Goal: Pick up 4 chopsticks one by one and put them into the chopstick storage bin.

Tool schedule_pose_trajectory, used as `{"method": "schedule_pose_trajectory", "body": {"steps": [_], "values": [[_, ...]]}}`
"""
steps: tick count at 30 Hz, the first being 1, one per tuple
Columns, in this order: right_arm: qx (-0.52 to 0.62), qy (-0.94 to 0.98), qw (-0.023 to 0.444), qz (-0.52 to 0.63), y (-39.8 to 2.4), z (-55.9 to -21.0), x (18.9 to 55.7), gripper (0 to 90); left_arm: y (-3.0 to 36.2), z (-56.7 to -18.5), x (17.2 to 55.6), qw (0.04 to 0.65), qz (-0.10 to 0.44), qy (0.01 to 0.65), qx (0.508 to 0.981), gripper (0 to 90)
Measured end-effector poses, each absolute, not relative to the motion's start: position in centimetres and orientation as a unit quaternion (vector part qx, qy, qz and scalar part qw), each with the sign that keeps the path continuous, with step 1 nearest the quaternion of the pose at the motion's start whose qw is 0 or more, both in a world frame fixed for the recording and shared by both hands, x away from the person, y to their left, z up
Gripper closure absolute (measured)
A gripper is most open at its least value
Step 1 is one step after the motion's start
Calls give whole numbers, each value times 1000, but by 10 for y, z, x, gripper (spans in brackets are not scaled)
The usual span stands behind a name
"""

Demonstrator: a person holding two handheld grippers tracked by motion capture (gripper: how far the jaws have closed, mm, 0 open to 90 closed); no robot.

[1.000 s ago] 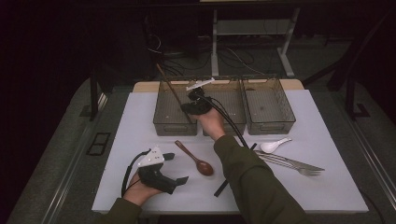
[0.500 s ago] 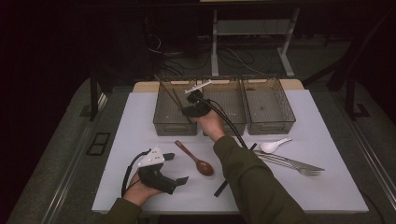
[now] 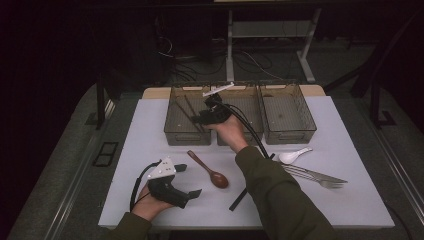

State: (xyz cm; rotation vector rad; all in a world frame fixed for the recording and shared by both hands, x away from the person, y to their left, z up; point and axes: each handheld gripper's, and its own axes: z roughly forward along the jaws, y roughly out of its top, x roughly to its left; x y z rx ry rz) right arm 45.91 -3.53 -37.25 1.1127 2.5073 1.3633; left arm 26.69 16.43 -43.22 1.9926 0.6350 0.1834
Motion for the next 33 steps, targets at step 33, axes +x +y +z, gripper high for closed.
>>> {"method": "schedule_pose_trajectory", "body": {"steps": [33], "values": [[310, 825, 98, 461, -131, -356, 396, 193, 165, -433, 268, 494, 79, 269, 823, 0]]}}
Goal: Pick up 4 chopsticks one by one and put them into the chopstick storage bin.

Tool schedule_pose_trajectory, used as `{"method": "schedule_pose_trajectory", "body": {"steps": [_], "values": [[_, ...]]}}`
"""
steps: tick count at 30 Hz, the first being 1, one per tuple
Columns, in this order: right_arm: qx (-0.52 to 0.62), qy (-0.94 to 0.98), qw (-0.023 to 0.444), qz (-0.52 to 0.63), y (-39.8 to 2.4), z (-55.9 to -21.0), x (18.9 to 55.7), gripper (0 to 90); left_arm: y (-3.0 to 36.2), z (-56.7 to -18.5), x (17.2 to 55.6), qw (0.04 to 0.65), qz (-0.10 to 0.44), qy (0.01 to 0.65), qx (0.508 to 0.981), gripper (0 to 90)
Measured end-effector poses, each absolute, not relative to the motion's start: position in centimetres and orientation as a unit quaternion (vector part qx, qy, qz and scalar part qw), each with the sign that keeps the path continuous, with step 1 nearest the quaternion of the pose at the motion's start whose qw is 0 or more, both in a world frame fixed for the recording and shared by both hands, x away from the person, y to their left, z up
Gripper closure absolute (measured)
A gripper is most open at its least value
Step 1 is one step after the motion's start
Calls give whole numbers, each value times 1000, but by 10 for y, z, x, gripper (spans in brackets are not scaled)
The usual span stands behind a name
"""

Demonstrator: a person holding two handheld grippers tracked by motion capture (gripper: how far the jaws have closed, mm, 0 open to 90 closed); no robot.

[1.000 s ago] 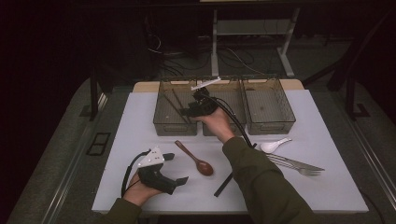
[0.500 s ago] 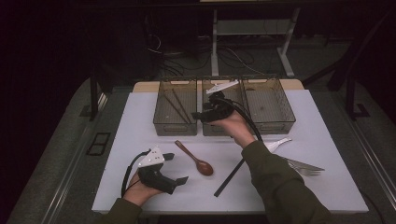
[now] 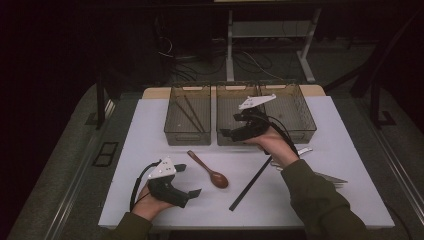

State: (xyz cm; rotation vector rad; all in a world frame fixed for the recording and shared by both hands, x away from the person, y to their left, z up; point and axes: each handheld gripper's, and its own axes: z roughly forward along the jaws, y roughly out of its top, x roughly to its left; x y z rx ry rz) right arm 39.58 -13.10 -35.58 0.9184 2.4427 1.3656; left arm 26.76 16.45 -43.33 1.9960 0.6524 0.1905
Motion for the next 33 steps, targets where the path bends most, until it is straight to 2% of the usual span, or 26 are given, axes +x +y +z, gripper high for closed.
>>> {"method": "schedule_pose_trajectory", "body": {"steps": [33], "values": [[363, 796, 135, 464, -240, -401, 320, 182, 166, -434, 268, 489, 84, 274, 824, 0]]}}
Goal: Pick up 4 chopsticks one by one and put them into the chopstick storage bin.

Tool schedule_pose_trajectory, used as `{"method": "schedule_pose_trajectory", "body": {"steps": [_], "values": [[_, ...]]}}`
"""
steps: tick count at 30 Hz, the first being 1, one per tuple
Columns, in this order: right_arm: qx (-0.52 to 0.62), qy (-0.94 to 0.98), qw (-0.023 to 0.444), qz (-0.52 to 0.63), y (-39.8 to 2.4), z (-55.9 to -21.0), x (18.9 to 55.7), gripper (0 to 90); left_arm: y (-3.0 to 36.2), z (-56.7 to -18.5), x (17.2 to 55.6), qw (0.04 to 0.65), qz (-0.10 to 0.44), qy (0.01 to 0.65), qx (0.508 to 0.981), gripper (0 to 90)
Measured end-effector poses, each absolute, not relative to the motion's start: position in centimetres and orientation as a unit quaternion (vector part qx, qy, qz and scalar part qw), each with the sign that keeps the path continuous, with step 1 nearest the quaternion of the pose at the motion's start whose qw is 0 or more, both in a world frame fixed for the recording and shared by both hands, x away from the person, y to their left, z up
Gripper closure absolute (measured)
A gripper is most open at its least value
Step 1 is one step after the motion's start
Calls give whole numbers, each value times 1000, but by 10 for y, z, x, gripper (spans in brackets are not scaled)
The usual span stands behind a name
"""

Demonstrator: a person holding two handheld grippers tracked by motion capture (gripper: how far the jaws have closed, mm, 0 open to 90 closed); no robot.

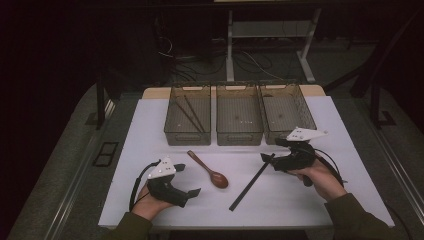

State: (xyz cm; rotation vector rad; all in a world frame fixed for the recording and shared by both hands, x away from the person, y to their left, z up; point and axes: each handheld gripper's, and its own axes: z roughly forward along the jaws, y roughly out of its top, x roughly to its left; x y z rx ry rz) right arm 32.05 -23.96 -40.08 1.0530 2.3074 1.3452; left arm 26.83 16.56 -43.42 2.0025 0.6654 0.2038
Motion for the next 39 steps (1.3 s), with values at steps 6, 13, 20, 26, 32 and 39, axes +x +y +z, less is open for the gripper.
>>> {"method": "schedule_pose_trajectory", "body": {"steps": [6, 13, 20, 26, 32, 39], "values": [[364, 794, 132, 468, -254, -406, 307, 182, 166, -434, 268, 488, 86, 275, 824, 0], [367, 794, 130, 467, -268, -417, 291, 182, 166, -434, 268, 487, 87, 277, 824, 0], [375, 789, 138, 467, -282, -426, 279, 182, 166, -433, 268, 488, 91, 280, 822, 24], [386, 786, 137, 464, -293, -430, 271, 182, 166, -429, 268, 490, 97, 282, 819, 117], [395, 783, 142, 459, -302, -434, 262, 182, 165, -424, 267, 493, 90, 281, 818, 279], [395, 784, 138, 459, -304, -436, 261, 182, 149, -420, 264, 496, 62, 259, 826, 595]]}}
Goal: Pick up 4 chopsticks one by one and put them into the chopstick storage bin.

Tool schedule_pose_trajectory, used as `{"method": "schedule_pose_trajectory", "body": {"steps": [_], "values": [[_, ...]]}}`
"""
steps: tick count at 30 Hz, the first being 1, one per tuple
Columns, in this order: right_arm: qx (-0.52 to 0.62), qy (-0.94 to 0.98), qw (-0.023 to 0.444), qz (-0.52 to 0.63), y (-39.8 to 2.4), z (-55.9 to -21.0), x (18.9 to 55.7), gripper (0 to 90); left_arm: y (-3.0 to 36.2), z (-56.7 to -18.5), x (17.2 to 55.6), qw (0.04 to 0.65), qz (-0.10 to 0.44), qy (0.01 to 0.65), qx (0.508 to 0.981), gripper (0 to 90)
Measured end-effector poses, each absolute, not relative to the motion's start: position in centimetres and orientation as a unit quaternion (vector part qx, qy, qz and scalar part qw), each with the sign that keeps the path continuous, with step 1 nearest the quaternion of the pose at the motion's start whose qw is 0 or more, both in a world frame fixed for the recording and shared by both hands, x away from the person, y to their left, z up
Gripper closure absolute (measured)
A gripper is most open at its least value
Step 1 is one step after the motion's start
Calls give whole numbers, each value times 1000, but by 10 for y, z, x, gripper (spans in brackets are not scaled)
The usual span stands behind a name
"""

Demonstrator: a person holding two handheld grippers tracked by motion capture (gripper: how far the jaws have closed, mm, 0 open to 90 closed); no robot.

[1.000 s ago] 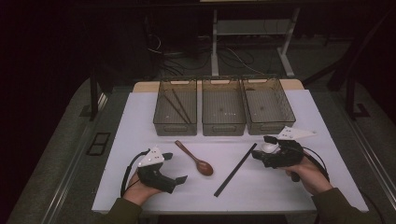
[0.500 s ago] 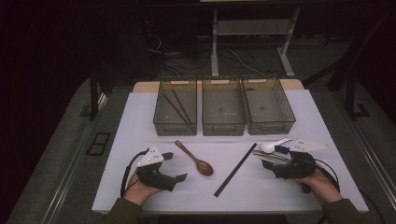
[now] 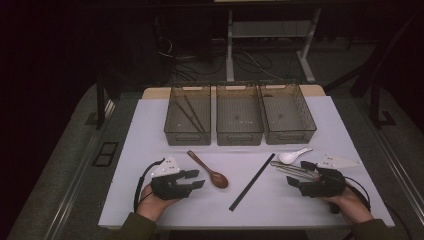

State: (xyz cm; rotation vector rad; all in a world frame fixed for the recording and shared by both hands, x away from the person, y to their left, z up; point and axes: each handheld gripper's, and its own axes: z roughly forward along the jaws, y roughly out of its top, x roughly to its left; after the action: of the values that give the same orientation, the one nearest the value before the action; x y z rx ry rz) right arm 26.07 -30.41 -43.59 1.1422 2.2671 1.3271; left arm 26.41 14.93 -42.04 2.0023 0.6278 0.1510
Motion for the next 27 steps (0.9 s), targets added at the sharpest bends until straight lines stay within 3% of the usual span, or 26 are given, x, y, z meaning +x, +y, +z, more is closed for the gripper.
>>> {"method": "schedule_pose_trajectory", "body": {"steps": [8, 27], "values": [[390, 787, 137, 458, -303, -437, 261, 182, 121, -418, 262, 490, 34, 239, 838, 886], [392, 787, 135, 458, -302, -438, 261, 182, 36, -446, 246, 426, -20, 174, 888, 888]]}}
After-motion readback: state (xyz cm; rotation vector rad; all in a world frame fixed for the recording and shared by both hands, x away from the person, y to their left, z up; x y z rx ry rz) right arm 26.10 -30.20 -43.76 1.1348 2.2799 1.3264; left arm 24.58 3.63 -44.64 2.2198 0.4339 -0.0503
